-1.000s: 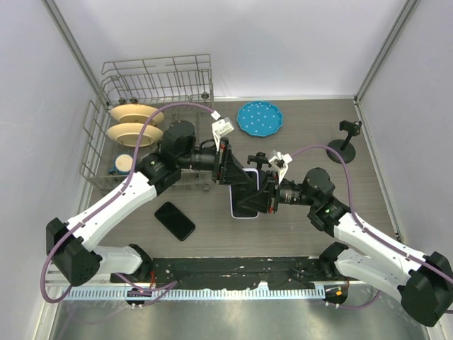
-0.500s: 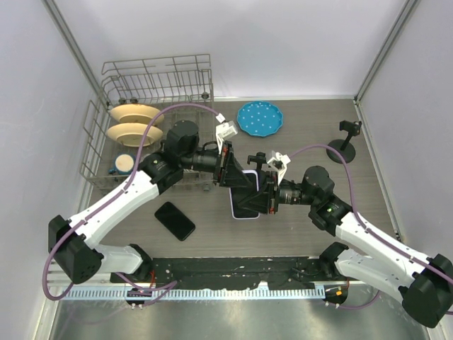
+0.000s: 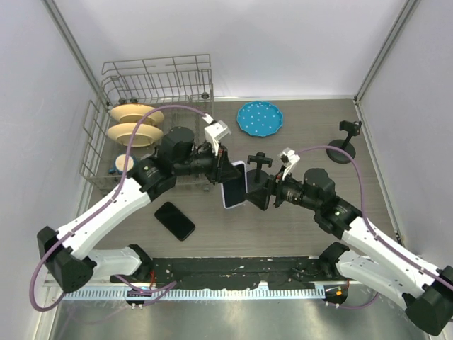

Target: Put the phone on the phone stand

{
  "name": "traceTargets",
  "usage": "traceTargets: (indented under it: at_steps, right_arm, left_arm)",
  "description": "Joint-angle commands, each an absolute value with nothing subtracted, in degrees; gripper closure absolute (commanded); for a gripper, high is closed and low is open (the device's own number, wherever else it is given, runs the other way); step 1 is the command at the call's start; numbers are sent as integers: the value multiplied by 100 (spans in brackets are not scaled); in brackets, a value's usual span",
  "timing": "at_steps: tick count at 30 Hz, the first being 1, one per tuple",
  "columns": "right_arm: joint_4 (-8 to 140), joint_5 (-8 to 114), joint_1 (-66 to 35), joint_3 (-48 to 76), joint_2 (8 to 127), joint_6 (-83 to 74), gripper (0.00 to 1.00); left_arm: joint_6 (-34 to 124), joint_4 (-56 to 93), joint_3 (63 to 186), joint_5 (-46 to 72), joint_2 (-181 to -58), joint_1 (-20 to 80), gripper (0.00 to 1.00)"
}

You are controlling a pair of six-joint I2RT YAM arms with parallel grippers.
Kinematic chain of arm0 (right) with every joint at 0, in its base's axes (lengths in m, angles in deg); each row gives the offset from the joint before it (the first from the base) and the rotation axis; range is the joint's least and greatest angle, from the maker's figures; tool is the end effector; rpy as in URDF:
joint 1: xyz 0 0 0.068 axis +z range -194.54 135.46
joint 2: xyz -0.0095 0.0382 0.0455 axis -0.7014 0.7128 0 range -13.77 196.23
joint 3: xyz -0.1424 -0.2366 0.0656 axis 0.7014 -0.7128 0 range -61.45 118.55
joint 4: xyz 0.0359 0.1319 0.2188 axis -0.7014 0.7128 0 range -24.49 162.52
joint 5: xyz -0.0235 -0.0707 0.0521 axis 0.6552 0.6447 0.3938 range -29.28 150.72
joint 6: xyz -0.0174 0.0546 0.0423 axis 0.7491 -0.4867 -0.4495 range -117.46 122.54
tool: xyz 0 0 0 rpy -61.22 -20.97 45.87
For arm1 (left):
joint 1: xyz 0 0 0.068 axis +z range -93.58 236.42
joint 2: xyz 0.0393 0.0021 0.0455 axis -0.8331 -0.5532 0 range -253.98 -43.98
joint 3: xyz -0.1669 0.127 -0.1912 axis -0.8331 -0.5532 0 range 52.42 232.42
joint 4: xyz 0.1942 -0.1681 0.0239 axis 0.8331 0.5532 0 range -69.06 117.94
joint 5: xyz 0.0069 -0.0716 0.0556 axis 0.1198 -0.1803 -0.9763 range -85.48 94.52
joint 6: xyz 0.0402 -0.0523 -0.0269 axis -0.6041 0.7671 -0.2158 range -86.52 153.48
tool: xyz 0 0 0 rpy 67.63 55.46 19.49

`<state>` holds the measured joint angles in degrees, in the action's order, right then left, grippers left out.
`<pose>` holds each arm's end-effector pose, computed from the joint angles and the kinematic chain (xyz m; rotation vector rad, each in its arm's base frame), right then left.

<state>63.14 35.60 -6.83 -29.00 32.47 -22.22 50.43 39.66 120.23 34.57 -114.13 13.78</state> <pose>0.1452 0.1438 0.2880 -0.5511 1.8247 1.1528 0.1908 -0.2156 0.3778 0.8217 1.9097 -1.1737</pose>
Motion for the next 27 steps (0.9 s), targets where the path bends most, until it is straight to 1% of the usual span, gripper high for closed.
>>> traceTargets:
  at_steps: [1,2,3,5,7,8,11,12,17,22,27]
  right_arm:
    - [8105,6567,-692,-2314,2824,-2540,21]
    - [8299,6800,-692,-2139,2780,-2741,21]
    - [8596,6924,-701,-2050,2763,-2813,21]
    - [8731,6986,-692,-1857,2806,-2857,21]
    - [8819,7030,-683,-1742,2885,-2858,25]
    - [8836,7248,-657,-1628,2999,-2858,27]
    - [8714,7591,-640,-1452,3236,-2744,46]
    - [8566,7662,-631,-1417,3402,-2648,56]
    - [8090,7813,-596,-1320,3825,-2217,56]
    - [7976,7848,-578,-1293,4142,-1883,51]
    - [7598,7646,-578,-1399,4353,-1768,50]
  left_arm:
    - [4596,3949,12115,1737,-10596,1396,100]
    - [4552,3792,12054,1501,-10455,1388,100]
    - [4535,3703,11923,1420,-10349,1388,100]
    - [4491,3440,11738,1402,-10015,1388,100]
    - [4473,3220,11649,1463,-9779,1396,100]
    - [4455,3167,11571,1524,-9734,1396,100]
    - [4438,3052,11491,1612,-9637,1396,100]
    - [4429,3035,11491,1639,-9628,1396,100]
    - [4385,3026,11456,1630,-9663,1396,100]
    - [4411,3017,11447,1735,-9680,1388,100]
    - [4455,2964,11438,1929,-9803,1396,100]
